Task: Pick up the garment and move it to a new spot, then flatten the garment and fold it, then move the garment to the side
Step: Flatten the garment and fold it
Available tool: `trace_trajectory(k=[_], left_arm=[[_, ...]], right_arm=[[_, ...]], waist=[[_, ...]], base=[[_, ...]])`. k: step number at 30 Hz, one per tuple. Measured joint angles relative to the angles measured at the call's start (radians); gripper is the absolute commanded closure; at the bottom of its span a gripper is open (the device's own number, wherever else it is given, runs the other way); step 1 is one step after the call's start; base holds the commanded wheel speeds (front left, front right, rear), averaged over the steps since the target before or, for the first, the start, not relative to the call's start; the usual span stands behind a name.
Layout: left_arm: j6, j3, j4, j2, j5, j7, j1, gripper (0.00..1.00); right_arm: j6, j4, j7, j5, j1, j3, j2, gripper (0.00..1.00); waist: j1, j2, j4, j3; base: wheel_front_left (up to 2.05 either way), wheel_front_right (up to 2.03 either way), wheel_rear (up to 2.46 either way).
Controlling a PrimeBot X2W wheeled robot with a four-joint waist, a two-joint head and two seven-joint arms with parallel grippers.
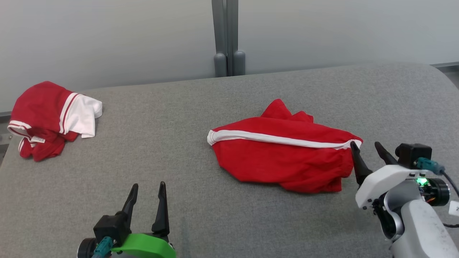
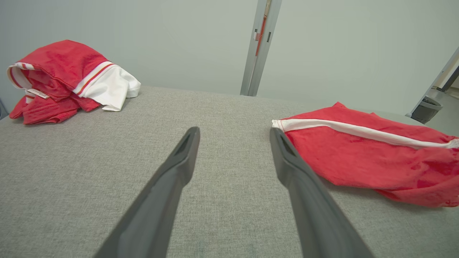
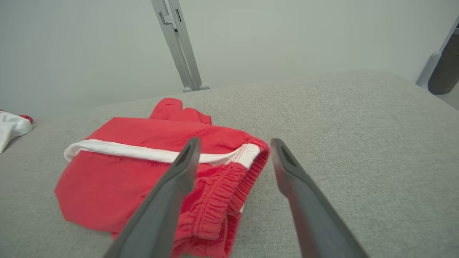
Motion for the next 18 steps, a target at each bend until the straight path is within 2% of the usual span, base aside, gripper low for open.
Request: trace_trajectory(k=[8, 18], left_arm=[[0.000, -0.003, 0.001, 0.000, -0.003, 0.000, -0.014, 0.00], [0.000, -0.004, -0.001, 0.000, -0.003, 0.000, -0.041, 0.00]], right_arm=[[0.000, -0.020, 0.268, 0.096, -0.035, -0.009, -0.078, 0.00], [0.000, -0.047, 0.466, 0.270, -0.087, 0.030, -0.150, 0.00]], waist=[[0.0000, 0.0000, 0.018, 0.025], [0.0000, 0.0000, 0.033, 0.071]], base=[[0.00, 0.00, 0.00], [0.00, 0.00, 0.00]])
